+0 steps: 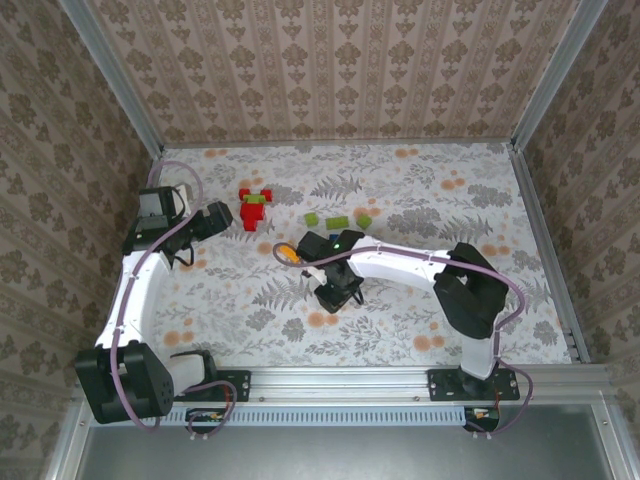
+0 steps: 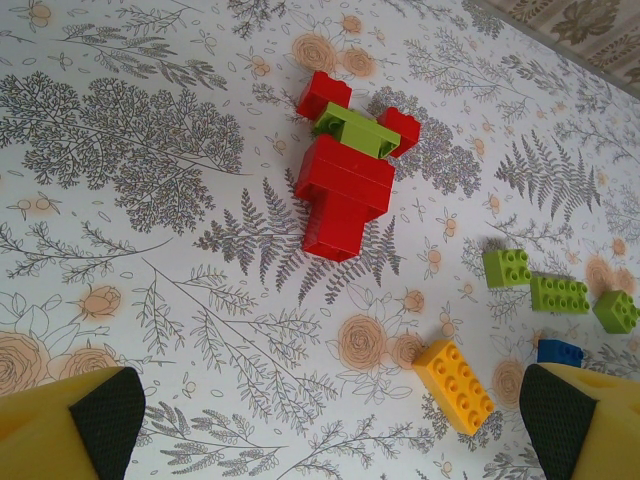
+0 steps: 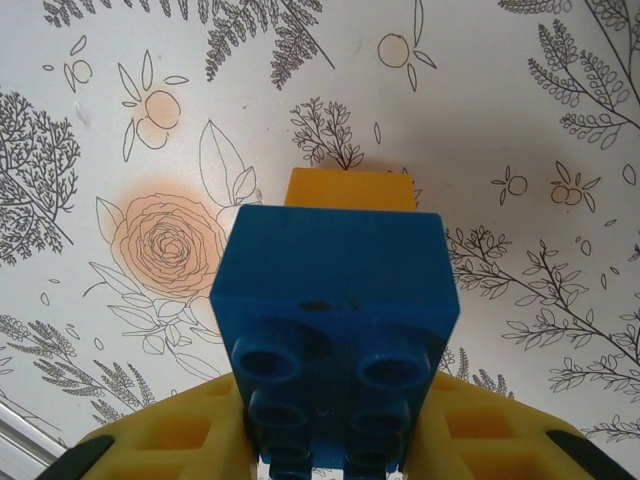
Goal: Assemble a carrot with lego
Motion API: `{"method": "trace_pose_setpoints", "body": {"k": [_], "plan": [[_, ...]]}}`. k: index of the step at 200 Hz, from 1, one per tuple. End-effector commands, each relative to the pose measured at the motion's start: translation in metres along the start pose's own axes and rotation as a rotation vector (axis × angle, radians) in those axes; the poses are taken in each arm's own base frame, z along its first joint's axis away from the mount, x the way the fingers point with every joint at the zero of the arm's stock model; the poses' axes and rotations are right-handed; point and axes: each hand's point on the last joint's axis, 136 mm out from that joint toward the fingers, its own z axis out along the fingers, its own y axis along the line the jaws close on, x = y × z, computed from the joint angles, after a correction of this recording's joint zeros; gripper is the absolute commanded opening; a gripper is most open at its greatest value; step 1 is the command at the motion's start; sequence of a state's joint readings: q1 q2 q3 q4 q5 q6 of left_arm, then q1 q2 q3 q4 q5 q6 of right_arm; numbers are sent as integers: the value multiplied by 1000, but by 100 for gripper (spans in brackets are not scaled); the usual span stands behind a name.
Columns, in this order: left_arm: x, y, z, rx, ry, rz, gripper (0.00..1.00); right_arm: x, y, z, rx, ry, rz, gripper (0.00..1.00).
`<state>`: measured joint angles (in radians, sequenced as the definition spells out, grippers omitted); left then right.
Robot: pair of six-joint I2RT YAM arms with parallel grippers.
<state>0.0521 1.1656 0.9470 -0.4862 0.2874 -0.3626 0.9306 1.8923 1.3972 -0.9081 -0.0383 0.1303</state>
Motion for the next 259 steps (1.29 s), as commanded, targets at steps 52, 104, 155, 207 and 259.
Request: {"method": "trace_pose_setpoints", "body": {"k": [52, 104, 155, 207, 259], "plan": [[-6, -4, -4, 0, -11, 33, 100, 10, 2, 24, 2, 130, -34, 33], [-5, -4, -4, 2, -11, 33, 100, -6, 3, 3, 0, 64, -36, 33], [-5, -6, -4, 9, -8, 33, 100, -17, 5, 0, -15, 80, -51, 34], [-5, -6, -3, 15, -7, 33, 100, -23, 4, 6, -25, 159, -66, 36], [-6, -6, -3, 14, -9, 32, 100, -14, -1, -11, -7, 212, -88, 34]]}}
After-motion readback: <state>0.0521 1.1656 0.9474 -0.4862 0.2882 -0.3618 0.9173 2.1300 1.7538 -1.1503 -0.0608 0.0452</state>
